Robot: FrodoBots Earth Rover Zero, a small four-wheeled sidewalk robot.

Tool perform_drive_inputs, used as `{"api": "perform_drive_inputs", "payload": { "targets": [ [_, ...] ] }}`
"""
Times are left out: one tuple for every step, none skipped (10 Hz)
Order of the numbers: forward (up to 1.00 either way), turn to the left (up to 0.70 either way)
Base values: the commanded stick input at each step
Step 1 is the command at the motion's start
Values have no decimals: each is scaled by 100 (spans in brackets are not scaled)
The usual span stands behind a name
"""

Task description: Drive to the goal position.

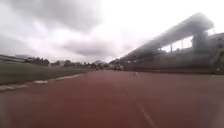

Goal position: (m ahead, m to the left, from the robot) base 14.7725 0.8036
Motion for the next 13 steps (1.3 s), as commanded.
{"api": "perform_drive_inputs", "payload": {
  "targets": [
    [50,2],
    [50,2],
    [50,2],
    [50,2],
    [50,2],
    [50,2],
    [50,2],
    [50,2],
    [50,2],
    [50,2],
    [50,2],
    [50,2],
    [50,2]
  ]
}}
